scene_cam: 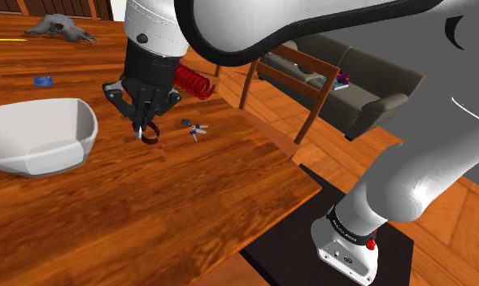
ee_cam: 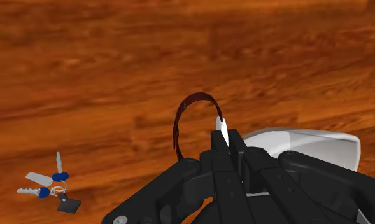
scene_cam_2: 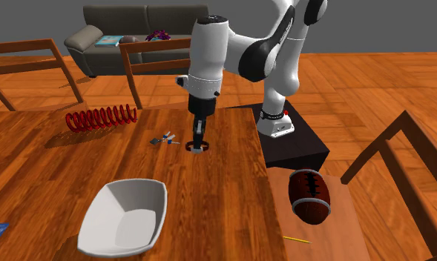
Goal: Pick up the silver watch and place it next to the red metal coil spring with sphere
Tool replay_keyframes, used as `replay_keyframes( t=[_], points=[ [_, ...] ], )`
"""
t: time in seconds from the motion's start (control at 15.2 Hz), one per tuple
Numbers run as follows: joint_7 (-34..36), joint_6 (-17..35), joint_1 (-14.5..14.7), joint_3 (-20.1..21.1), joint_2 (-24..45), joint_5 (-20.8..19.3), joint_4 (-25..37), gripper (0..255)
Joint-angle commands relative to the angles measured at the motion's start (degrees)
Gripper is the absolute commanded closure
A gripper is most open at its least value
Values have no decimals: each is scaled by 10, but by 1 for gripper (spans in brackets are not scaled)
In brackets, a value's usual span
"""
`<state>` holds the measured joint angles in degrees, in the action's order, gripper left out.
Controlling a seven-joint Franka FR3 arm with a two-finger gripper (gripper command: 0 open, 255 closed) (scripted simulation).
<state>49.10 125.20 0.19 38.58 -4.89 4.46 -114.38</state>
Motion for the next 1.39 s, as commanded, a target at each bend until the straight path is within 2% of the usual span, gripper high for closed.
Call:
replay_keyframes(
  t=[0.0,0.59,1.32],
  points=[
    [-44,-1,-12,-21,-17,21,-15,255],
    [-194,-9,-56,-106,-46,66,-47,255],
    [-345,-33,-117,-194,-13,75,-15,255]
  ],
)
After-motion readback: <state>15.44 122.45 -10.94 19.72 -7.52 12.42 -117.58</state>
